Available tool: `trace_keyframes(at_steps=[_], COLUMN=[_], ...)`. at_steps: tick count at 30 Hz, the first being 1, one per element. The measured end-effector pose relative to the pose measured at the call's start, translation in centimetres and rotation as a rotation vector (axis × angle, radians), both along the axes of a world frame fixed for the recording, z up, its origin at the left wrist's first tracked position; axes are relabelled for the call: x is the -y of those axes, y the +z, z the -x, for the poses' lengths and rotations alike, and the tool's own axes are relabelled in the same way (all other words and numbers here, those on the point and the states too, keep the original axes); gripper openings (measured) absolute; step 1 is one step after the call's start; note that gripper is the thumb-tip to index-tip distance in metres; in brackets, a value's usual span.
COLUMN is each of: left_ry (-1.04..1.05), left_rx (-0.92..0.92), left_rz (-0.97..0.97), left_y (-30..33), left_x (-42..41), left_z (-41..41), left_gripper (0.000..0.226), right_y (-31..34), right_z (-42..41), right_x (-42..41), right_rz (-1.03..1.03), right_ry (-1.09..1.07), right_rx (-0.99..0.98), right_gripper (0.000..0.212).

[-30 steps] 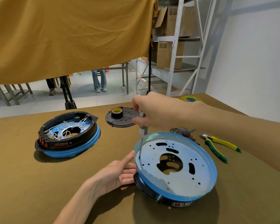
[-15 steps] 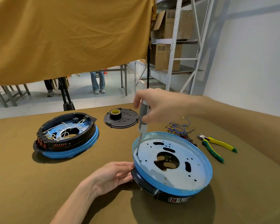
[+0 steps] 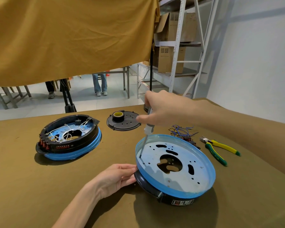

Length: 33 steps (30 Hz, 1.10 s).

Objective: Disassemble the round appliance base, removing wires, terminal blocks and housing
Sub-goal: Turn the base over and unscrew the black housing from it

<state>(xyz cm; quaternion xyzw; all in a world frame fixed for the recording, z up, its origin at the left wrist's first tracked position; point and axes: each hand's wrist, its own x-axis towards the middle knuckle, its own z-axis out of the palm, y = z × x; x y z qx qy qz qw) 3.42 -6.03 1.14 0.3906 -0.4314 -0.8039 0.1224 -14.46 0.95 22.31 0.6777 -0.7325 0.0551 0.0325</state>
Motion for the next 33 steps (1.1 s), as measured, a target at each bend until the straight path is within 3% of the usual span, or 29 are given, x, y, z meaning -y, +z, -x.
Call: trace_keyframes(at_steps=[2,4,6,9,13,16,25,27,31,33], left_ry=[-0.004,-0.008,-0.005,-0.013,0.003,0.024,0.034,0.046,0.068,0.081], left_rx=[0.002,-0.002,-0.008,-0.016,-0.027,-0.053,-0.068,-0.069,-0.078,-0.087], left_rz=[0.003,0.005,0.006,0.02,0.026,0.007,0.061,0.05,0.034,0.019], left_y=[0.1,0.0,0.0,0.0,-0.2,-0.3,-0.5,-0.6,-0.6,-0.5], left_x=[-0.1,-0.1,-0.1,-0.1,-0.1,-0.2,-0.5,-0.4,-0.4,-0.5], left_z=[0.0,0.0,0.0,0.0,0.0,0.0,0.3,0.3,0.5,0.6], left_gripper=[0.025,0.025,0.025,0.025,0.024,0.026,0.03,0.024,0.024,0.024], right_y=[-0.5,-0.1,0.6,0.3,-1.2,-1.6,-4.6,-5.5,-7.4,-8.5], right_z=[0.1,0.4,0.6,0.9,1.9,3.0,7.7,8.5,9.0,8.7], right_x=[0.3,0.4,0.2,0.3,0.3,0.0,-1.6,-2.3,-3.4,-3.6], right_rz=[0.055,0.028,-0.022,-0.019,0.157,0.232,0.368,0.351,0.19,0.099], right_ry=[0.003,0.047,0.053,0.028,0.016,-0.02,-0.262,-0.306,-0.373,-0.353], right_rx=[0.011,0.167,0.285,0.275,0.267,0.424,0.864,1.089,1.731,1.89], right_gripper=[0.041,0.033,0.037,0.037,0.027,0.021,0.032,0.032,0.034,0.042])
